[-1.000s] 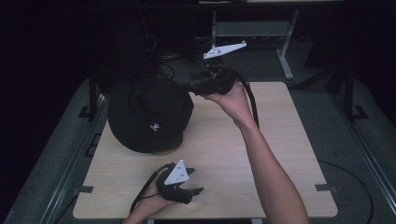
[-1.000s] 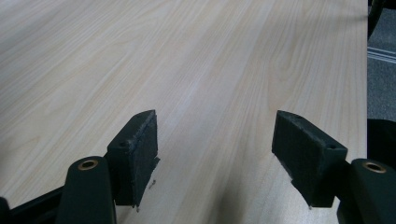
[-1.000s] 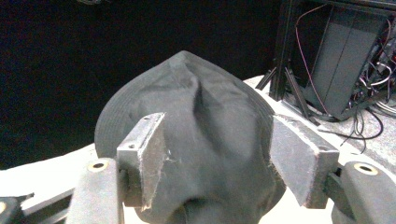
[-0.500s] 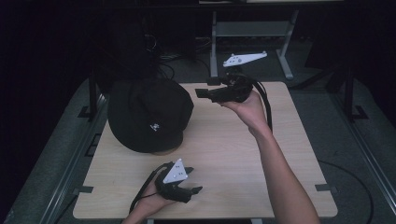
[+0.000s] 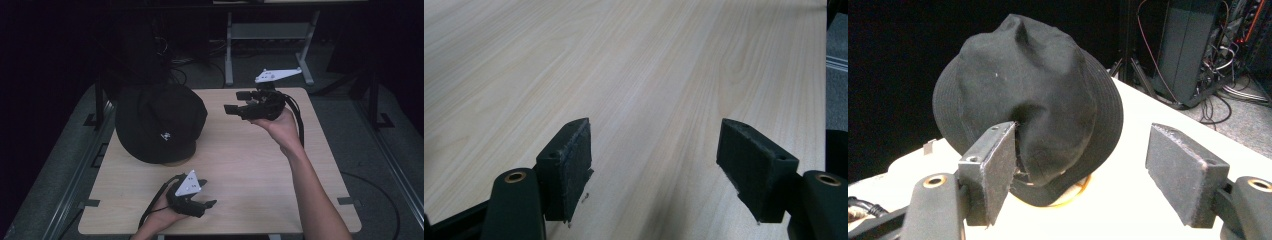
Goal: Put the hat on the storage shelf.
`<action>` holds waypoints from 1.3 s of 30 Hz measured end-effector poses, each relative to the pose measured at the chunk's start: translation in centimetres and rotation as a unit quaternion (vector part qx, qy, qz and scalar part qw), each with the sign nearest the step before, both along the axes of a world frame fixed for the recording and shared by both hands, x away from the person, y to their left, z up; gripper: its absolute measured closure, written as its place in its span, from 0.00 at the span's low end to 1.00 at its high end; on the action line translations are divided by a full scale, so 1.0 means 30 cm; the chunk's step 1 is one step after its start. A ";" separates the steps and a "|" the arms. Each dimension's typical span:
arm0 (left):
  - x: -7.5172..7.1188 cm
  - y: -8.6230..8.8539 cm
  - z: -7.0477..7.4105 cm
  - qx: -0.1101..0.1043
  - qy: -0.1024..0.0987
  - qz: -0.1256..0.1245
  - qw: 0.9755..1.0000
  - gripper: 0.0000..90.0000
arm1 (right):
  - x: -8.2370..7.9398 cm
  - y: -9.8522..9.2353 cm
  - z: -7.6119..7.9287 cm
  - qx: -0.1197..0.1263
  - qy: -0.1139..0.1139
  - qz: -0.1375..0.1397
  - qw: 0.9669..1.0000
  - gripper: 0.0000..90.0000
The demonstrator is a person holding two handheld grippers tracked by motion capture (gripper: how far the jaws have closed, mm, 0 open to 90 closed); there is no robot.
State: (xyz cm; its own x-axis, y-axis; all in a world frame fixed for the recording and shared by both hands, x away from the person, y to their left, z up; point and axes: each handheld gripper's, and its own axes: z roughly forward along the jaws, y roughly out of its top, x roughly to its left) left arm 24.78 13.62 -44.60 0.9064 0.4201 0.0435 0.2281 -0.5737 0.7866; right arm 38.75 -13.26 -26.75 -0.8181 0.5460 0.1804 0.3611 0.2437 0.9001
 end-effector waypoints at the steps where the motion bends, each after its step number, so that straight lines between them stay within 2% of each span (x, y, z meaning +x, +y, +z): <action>1: 0.000 0.000 0.000 0.000 0.000 0.000 1.000 0.33 | 0.000 0.000 0.000 0.000 0.000 0.000 1.000 0.31; 2: -0.002 -0.002 -0.001 -0.005 0.002 0.002 1.000 0.33 | -0.007 -0.015 -0.006 0.003 0.002 -0.002 1.000 0.30; 25: -0.003 0.002 -0.003 -0.004 0.003 0.004 1.000 0.33 | -0.097 -0.154 -0.097 0.001 0.015 -0.029 0.999 0.26; 39: -0.003 0.002 -0.002 -0.003 0.004 0.012 1.000 0.30 | -0.173 -0.222 -0.158 0.007 0.020 -0.031 0.999 0.24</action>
